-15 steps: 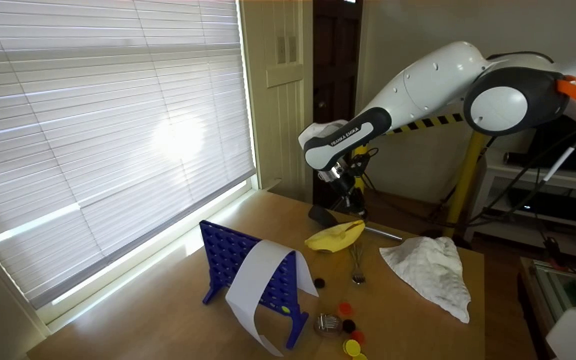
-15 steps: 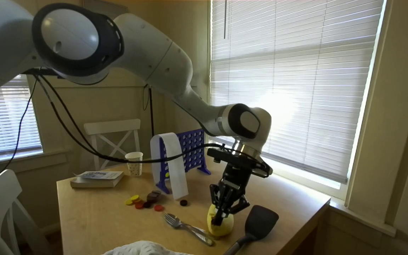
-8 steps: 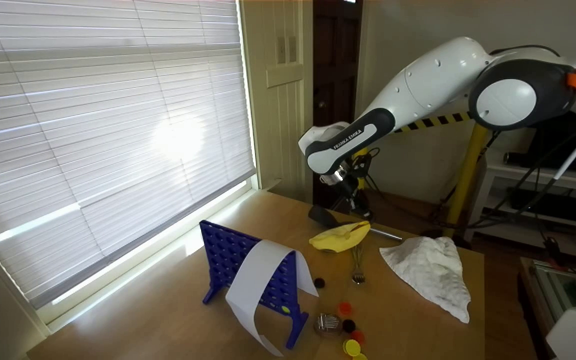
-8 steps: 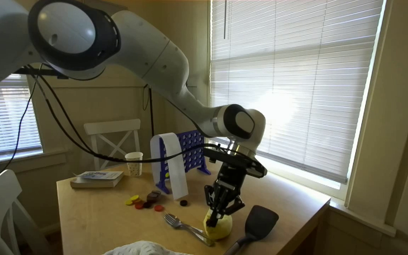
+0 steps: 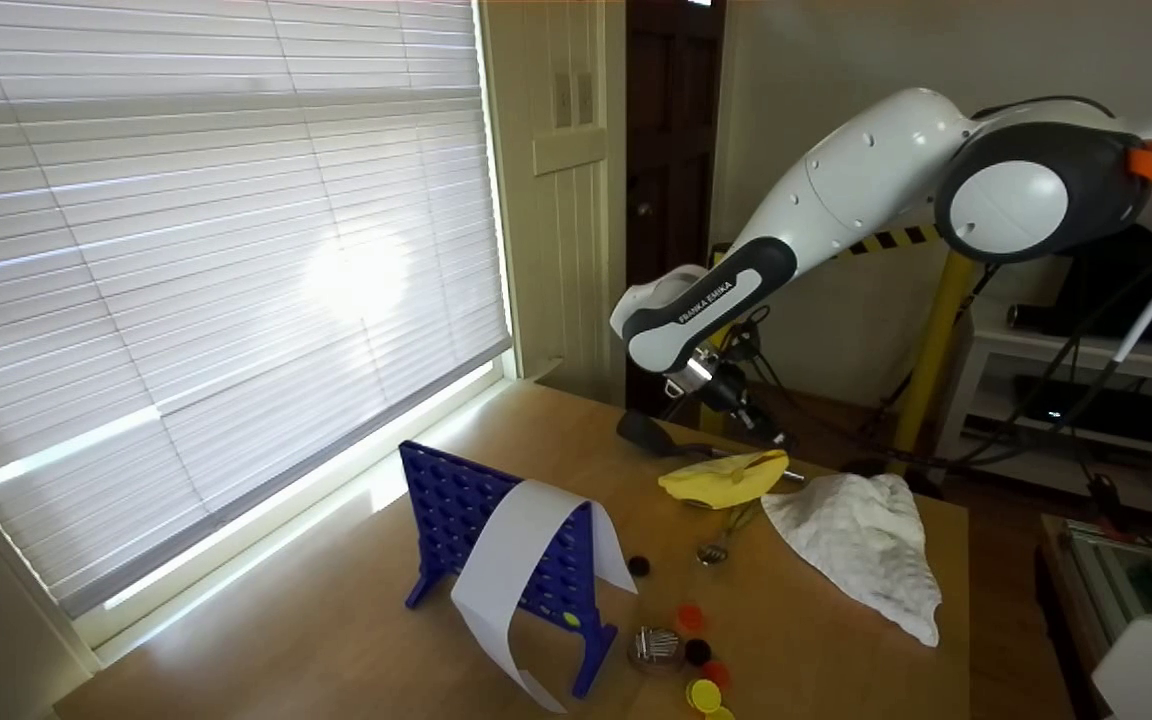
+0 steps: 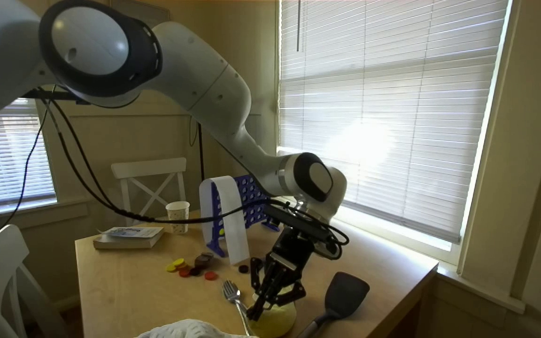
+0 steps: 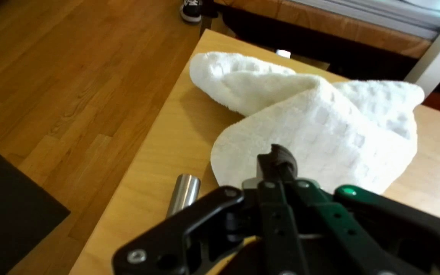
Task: Move the yellow bag closer to the white cloth
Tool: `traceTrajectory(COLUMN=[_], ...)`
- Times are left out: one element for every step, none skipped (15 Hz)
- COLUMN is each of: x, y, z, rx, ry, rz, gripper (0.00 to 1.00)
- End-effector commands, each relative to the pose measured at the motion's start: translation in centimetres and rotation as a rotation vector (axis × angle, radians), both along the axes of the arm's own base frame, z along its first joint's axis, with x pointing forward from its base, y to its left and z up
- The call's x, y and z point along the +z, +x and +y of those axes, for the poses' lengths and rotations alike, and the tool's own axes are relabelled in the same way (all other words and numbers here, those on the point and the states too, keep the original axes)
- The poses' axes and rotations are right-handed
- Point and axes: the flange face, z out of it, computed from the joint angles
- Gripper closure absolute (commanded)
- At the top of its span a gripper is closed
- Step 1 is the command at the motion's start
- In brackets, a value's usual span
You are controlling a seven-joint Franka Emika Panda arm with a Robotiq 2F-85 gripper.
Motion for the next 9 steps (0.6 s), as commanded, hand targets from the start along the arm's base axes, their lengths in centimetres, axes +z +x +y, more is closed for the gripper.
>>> traceTrajectory(x=[-0.4,-0.6,-0.6,-0.4,0.4,1.4,2.5,3.7,4.9], y=[-2.7,-3.1,-3.3,-3.4,-3.1,-2.8,-2.5,-2.3,-2.1], z=[0.0,0.1,0.1,0.3,0.6,0.9,1.2,1.6,1.9], rx=[0.095,0.115,0.121,0.131,0.130,0.127,0.135,0.143,0.165], ry=[0.049,0.040,0.034,0.032,0.033,0.058,0.078,0.087,0.097], rz=[0.122,0.124,0.113,0.102,0.041,-0.016,-0.074,-0.119,-0.164], gripper=[1.00,0.99,0.91,0.72,0.66,0.60,0.52,0.46,0.38])
